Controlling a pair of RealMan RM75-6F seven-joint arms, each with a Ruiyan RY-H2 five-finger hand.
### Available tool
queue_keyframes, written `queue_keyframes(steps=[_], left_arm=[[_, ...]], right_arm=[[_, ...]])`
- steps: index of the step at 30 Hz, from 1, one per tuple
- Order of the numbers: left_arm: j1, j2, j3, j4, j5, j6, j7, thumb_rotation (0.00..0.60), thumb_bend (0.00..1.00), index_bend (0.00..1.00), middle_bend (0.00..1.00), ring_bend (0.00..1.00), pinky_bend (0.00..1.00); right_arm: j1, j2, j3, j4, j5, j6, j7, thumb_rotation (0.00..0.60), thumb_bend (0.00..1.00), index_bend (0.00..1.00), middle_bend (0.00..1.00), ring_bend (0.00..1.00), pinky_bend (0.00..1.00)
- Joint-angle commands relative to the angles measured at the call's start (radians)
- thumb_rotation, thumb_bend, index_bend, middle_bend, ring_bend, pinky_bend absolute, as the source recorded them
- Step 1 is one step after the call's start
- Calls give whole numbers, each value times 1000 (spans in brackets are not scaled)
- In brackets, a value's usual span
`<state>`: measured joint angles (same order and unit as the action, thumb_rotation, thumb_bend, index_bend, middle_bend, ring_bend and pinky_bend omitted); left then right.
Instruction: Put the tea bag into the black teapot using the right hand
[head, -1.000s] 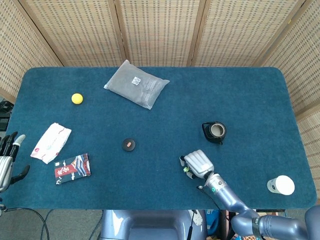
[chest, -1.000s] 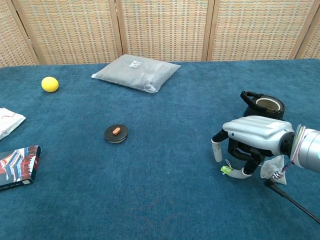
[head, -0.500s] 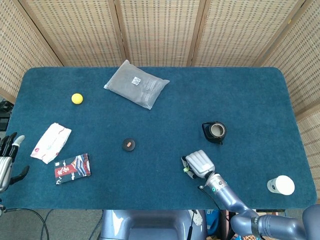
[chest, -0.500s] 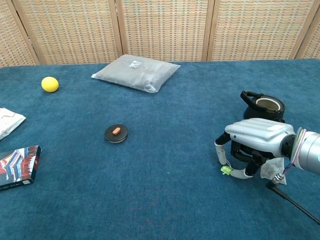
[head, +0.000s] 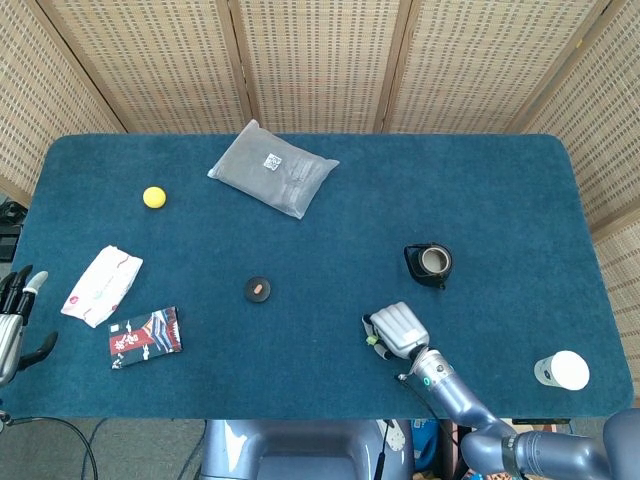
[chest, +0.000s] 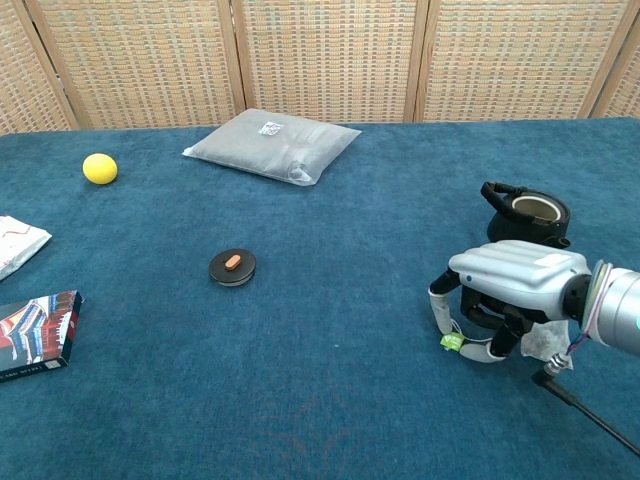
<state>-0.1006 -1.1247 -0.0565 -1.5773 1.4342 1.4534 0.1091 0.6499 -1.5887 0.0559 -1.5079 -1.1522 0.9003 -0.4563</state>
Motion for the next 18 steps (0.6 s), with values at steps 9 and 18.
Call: queue_keyframes(steps=[9, 18], left_arm=[[4, 0, 1, 8, -5, 2, -8, 600, 338, 0, 0, 0, 0], [4, -1, 2, 10, -3, 2, -10, 600, 338, 0, 0, 0, 0]], right_arm=[[5, -9, -4, 15, 13, -6, -2, 600, 482, 535, 944, 890, 930], [7, -12, -7, 20, 17, -7, -1, 600, 485, 537, 944, 890, 930]])
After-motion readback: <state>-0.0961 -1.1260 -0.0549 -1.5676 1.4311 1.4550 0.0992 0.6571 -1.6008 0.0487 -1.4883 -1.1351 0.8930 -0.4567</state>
